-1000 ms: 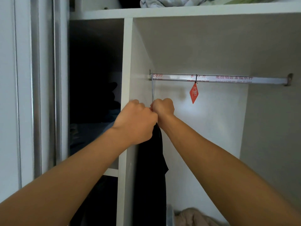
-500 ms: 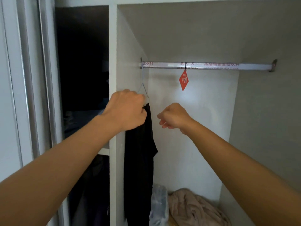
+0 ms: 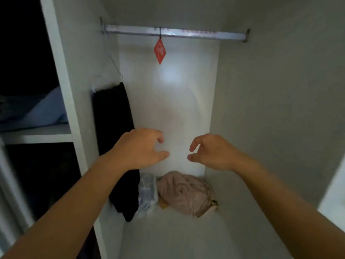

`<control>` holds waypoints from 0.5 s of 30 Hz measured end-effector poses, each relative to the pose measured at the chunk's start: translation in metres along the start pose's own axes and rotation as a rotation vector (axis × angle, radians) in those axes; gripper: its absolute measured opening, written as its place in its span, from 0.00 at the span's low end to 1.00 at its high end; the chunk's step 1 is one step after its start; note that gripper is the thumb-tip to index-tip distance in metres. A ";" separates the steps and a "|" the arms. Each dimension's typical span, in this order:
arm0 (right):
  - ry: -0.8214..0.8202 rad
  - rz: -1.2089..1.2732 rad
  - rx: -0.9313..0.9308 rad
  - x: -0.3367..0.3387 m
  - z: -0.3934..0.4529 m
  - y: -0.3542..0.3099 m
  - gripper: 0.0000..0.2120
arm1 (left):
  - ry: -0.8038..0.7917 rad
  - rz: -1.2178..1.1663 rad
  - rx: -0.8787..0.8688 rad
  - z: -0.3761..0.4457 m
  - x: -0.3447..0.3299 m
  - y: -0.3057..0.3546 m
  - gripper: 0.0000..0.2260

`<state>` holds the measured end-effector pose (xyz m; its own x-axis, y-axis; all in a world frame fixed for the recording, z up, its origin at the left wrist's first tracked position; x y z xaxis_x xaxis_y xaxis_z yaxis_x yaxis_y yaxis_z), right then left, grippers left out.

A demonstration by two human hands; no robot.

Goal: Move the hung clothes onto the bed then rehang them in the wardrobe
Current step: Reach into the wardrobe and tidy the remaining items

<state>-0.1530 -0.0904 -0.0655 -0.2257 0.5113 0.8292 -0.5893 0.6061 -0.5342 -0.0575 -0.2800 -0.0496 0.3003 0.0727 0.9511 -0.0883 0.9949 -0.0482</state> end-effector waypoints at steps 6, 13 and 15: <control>0.038 -0.156 -0.193 -0.013 -0.087 0.021 0.17 | -0.203 -0.156 -0.203 -0.021 -0.037 0.038 0.32; 0.169 -0.026 -0.397 -0.023 -0.214 0.014 0.26 | -0.324 -0.166 -0.546 -0.080 -0.058 0.115 0.38; 0.217 -0.017 -0.486 -0.019 -0.255 0.014 0.29 | -0.300 -0.210 -0.599 -0.100 -0.058 0.143 0.38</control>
<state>0.0409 0.0641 -0.1309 -0.0230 0.5818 0.8130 -0.1521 0.8018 -0.5780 0.0075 -0.1354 -0.1417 -0.0287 -0.0615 0.9977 0.5076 0.8589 0.0676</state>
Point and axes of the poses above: each hand's wrist, its own z-axis towards the middle knuckle, its own x-axis out of the back of the hand, y = z × x, the point moved 2 cm from there along z, towards the middle knuckle, and after that the axes turned 10 degrees about z, right-handed, at the moved point
